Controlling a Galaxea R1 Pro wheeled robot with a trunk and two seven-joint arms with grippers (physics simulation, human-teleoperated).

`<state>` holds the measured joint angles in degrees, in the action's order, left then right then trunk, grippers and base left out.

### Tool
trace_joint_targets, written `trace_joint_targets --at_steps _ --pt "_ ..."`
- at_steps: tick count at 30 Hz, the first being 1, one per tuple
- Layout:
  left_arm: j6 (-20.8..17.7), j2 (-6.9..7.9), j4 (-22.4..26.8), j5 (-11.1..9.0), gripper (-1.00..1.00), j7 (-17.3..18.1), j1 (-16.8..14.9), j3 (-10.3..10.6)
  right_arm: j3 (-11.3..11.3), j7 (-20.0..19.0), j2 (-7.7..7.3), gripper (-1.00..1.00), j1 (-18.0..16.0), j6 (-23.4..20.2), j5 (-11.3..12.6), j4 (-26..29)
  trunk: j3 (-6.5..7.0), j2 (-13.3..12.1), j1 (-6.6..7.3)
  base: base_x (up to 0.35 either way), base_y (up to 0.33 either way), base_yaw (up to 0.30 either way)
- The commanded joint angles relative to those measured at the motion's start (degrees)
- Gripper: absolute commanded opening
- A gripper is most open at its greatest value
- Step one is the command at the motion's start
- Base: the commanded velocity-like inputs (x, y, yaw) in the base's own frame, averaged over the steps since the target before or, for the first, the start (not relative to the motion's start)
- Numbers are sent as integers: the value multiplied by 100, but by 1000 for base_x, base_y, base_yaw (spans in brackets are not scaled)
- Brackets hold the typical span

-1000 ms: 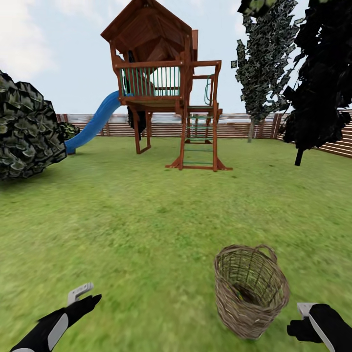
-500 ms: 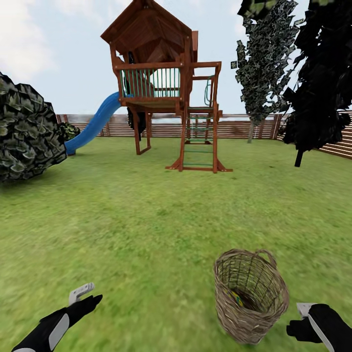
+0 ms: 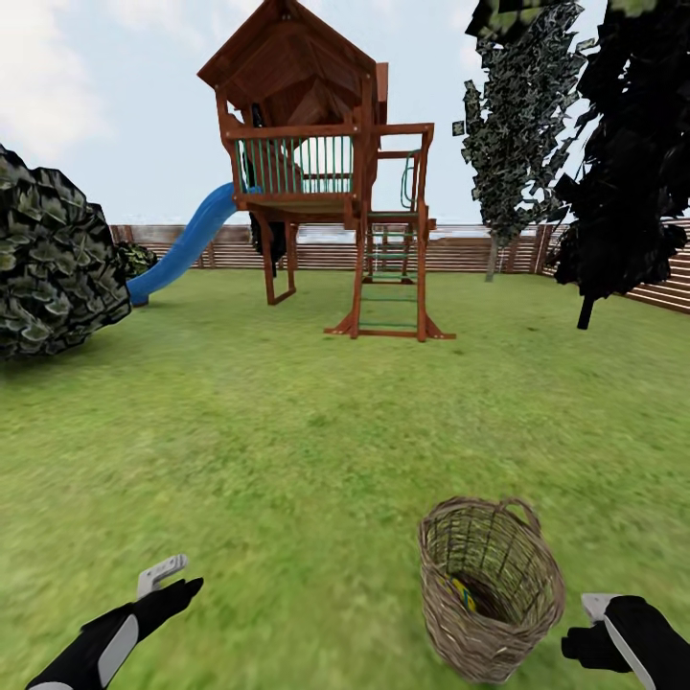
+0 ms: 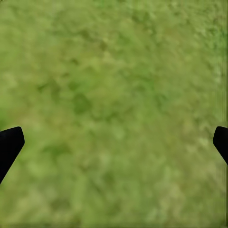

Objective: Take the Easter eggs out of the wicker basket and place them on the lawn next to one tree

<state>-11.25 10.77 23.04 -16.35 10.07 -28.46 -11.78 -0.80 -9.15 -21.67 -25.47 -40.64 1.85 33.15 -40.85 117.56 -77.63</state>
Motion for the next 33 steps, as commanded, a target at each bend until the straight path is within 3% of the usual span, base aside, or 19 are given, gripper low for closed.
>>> trace_joint_targets --at_steps 1,9,16,33 --pt "-53 -17 8 -39 100 25 -2 -36 -5 -8 -4 100 -2 -27 17 7 12 -39 23 0 0 0" --pt "-56 -73 6 -29 100 21 -2 -22 11 -8 -4 100 -2 -28 17 7 156 -360 199 0 0 0" --pt "-57 -117 3 -35 100 12 -2 296 10 -7 -4 100 -2 -25 17 7 281 -640 353 0 0 0" --pt "-55 -119 2 -35 100 13 -2 326 24 -7 -4 100 -2 -31 17 7 587 -1322 726 0 0 0"
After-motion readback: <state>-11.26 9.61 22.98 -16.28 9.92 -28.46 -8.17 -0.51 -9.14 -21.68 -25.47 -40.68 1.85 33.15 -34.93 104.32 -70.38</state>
